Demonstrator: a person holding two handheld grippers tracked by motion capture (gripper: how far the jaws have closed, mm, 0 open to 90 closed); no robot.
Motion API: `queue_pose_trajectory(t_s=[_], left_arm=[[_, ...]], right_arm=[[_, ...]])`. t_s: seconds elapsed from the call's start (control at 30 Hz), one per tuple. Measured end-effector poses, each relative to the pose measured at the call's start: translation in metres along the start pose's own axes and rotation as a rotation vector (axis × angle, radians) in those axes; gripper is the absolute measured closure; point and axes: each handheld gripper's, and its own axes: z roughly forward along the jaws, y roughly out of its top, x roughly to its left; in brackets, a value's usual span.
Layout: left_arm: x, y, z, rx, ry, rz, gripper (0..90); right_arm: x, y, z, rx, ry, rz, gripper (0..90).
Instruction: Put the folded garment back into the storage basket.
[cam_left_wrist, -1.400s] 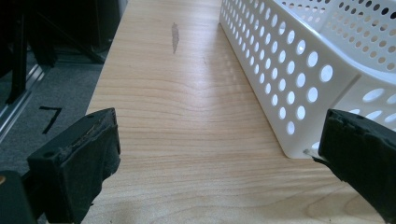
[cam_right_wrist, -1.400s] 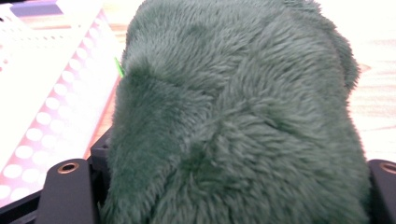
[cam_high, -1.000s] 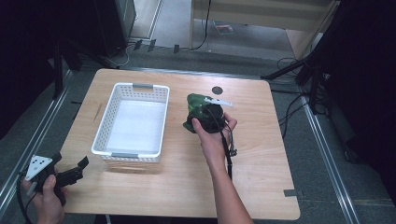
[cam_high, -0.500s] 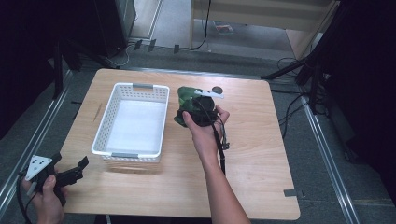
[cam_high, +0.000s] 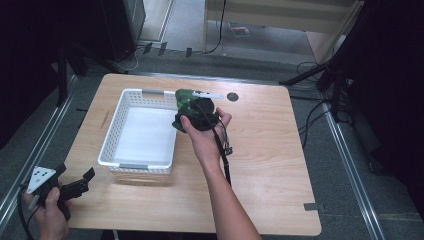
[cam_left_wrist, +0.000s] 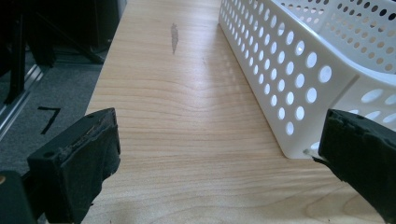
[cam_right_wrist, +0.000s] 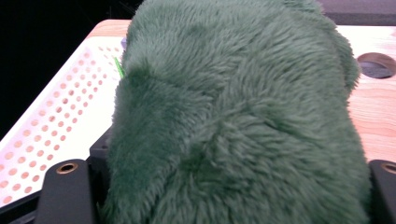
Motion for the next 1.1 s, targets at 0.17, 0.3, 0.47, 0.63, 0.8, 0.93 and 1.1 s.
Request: queue_pose_trajectory(t_s=[0.17,0.3,0.47,0.63,0.8,0.93,1.1], left_arm=[[0.000,0.000,0.000,-0.001,-0.002,-0.001,0.0],[0.000,0.000,0.000,-0.001,-0.003,-0.001,0.0],[0.001,0.000,0.000,-0.001,-0.005,-0.002,0.0],[0.001,0.000,0.000,-0.001,-0.005,-0.003,0.0],[0.001,0.000,0.000,-0.001,-0.005,-0.004,0.0],[0.001,0.000,0.000,-0.002,-0.006,-0.007,0.0],[0.001,0.000,0.000,-0.002,-0.005,-0.007,0.0]], right_arm=[[0.018,0.004,0.008,0.009,0.017,-0.013,24.7],[0.025,0.004,0.013,0.013,0.025,-0.019,24.7],[0.037,0.003,0.021,0.018,0.036,-0.022,24.7],[0.050,0.002,0.028,0.024,0.052,-0.025,24.6],[0.062,0.002,0.034,0.029,0.064,-0.035,24.6],[0.071,0.002,0.039,0.031,0.077,-0.036,24.6],[0.083,-0.002,0.047,0.037,0.090,-0.037,24.5]])
